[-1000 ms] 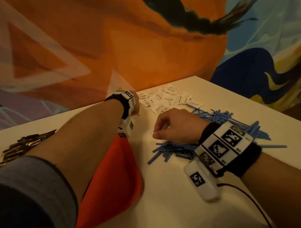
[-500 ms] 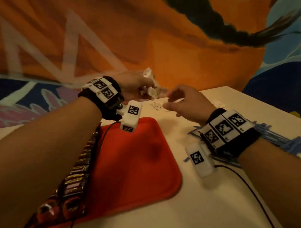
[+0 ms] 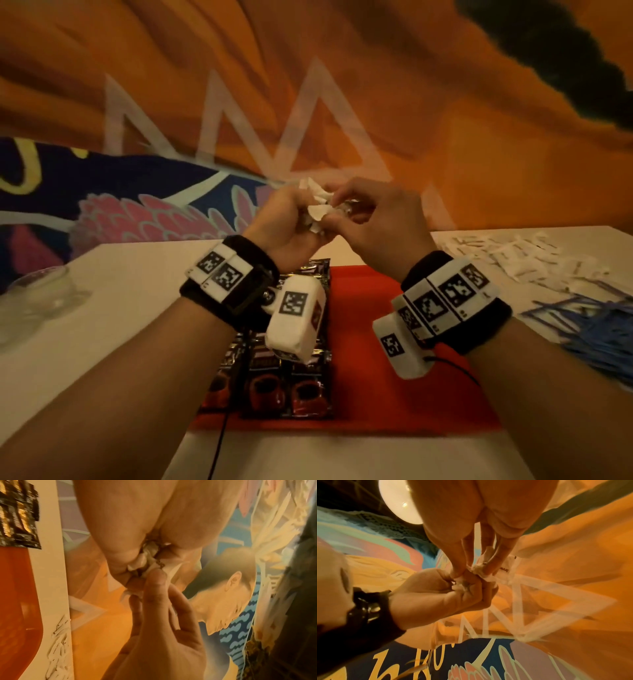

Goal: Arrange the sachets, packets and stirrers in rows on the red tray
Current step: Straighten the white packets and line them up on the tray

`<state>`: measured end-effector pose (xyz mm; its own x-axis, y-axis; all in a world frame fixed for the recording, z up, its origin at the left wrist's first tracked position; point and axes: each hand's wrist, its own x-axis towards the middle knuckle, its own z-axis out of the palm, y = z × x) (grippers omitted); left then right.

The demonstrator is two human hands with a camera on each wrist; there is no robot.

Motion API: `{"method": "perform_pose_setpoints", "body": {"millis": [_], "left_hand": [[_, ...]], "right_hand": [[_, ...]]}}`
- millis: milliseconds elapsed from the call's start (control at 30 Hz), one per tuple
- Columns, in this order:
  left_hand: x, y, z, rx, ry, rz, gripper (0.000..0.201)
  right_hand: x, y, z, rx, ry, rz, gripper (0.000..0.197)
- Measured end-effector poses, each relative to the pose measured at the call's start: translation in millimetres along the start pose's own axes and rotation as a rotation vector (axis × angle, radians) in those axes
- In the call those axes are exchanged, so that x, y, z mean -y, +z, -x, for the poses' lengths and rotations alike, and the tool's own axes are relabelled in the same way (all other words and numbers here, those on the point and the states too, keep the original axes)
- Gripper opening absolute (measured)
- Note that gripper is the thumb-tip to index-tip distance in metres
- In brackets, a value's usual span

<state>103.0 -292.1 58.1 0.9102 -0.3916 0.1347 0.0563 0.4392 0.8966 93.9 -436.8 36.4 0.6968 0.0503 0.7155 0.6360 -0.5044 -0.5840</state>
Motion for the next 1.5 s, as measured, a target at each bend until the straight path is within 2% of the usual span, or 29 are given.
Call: {"method": "perform_pose_setpoints", "body": {"millis": [100,167,233,300,367,500,600,667,700,800,867,900,933,1000,1067,1133,1233,1333,1433,1500], "left_hand": [[-2,-19,13,0.007,0.003,0.114,0.027],[1,-25,17,-0.018,0.024,0.014,0.021],[9,-29,16,-0.083,0.049,-0.109,0.035],[16,-33,13,-0.131,0.079,-0.113,0.050],[17,-36,10,-0.123,0.113,-0.036,0.041],[9,-40,-1,-0.149,0.108,0.142,0.024],[2,-37,-9,-0.180,0.066,0.216,0.013],[-2,-36,-12,-0.190,0.087,0.237,0.010],[-4,-36,-12,-0.194,0.102,0.261,0.012],[-8,-36,-12,-0.228,0.116,0.292,0.038],[-7,-37,-12,-0.253,0.112,0.245,0.050],[-7,-38,-12,-0.265,0.106,0.222,0.049],[-7,-38,-11,-0.277,0.092,0.198,0.043],[-11,-38,-11,-0.277,0.047,0.169,0.017],[-14,-37,-9,-0.249,0.017,0.165,0.008],[-14,-37,-7,-0.257,0.061,0.071,0.011],[-10,-41,-8,-0.340,0.187,-0.248,0.012],[-9,-46,-10,-0.377,0.204,-0.417,0.019],[-9,-43,-6,-0.306,0.193,-0.422,0.040],[-6,-41,-5,-0.221,0.215,-0.451,0.043]], "right_hand": [[3,22,-2,0.019,-0.076,0.061,0.017],[3,32,-3,0.003,-0.095,0.098,0.018],[1,40,-4,-0.020,-0.131,0.169,0.019],[1,44,-4,-0.039,-0.164,0.197,0.021],[1,42,-5,-0.029,-0.179,0.174,0.026],[0,31,-11,0.053,-0.057,-0.018,0.025],[-3,25,-13,0.012,0.014,-0.163,0.026],[-6,21,-14,-0.039,0.038,-0.220,0.027],[-7,20,-15,-0.058,0.059,-0.255,0.028],[-10,17,-16,-0.076,0.116,-0.359,0.024],[-11,17,-16,-0.072,0.138,-0.408,0.023],[-11,18,-16,-0.070,0.149,-0.434,0.023],[-11,18,-16,-0.069,0.156,-0.453,0.023],[-11,19,-16,-0.074,0.165,-0.462,0.023],[-11,18,-17,-0.073,0.194,-0.492,0.023],[-10,15,-18,-0.056,0.252,-0.551,0.021],[-8,12,-20,-0.076,0.299,-0.641,0.018],[-6,11,-21,-0.114,0.334,-0.741,0.017],[-5,14,-22,-0.128,0.371,-0.854,0.018],[-4,16,-20,-0.119,0.376,-0.877,0.019]]}}
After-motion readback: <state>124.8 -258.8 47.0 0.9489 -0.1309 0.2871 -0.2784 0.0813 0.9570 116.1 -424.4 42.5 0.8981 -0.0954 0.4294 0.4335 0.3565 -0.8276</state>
